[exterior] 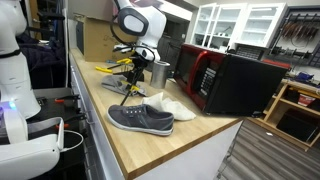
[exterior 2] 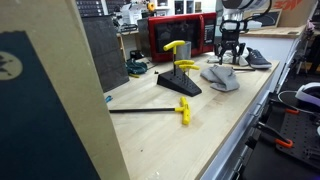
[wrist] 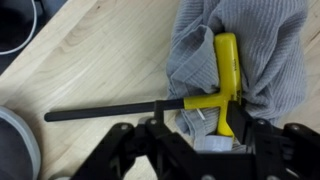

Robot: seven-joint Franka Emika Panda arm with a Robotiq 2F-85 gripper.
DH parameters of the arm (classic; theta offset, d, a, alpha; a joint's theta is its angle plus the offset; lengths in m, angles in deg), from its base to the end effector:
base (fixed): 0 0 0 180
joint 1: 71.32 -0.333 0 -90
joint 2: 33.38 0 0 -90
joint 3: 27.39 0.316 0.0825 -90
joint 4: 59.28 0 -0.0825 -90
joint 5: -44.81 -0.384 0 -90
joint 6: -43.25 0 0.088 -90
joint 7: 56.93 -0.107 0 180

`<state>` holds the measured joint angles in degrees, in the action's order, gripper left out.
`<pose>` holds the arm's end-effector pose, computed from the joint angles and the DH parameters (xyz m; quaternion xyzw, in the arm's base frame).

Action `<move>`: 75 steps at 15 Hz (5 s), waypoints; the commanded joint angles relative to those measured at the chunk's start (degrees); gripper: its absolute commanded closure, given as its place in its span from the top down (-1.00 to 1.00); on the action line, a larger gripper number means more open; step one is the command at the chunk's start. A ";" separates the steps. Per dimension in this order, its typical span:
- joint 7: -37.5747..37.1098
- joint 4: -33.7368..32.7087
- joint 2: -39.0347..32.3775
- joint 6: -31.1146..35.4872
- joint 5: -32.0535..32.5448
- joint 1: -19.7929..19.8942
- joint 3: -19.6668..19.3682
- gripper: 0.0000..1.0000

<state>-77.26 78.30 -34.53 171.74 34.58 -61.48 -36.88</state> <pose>0.4471 -0.1515 0.2926 -0.9124 0.3945 0.0892 0.0621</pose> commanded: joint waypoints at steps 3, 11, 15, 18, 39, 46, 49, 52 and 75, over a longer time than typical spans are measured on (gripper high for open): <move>1.35 -0.93 -0.92 -0.59 -0.93 -1.25 0.99 0.19; 1.05 -2.05 -1.79 -0.83 -0.33 -2.01 1.61 0.16; 0.97 -1.83 -2.13 -0.73 -0.29 -2.36 1.68 -0.32; 0.99 -1.93 -2.38 -0.68 -0.23 -2.61 1.79 -0.72; 1.84 -0.71 -2.41 -0.88 1.37 -3.13 2.01 -0.94; 2.26 -0.45 -0.48 -1.24 1.65 -3.15 2.00 -0.89; 2.62 0.14 1.79 -1.28 1.62 -3.25 2.16 -0.89; 3.25 0.23 4.98 -1.88 1.97 -3.34 2.48 -0.89; 11.18 1.51 6.41 -12.08 21.18 -2.17 2.89 1.00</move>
<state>-70.59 80.49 -30.95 165.24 52.02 -62.94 -34.54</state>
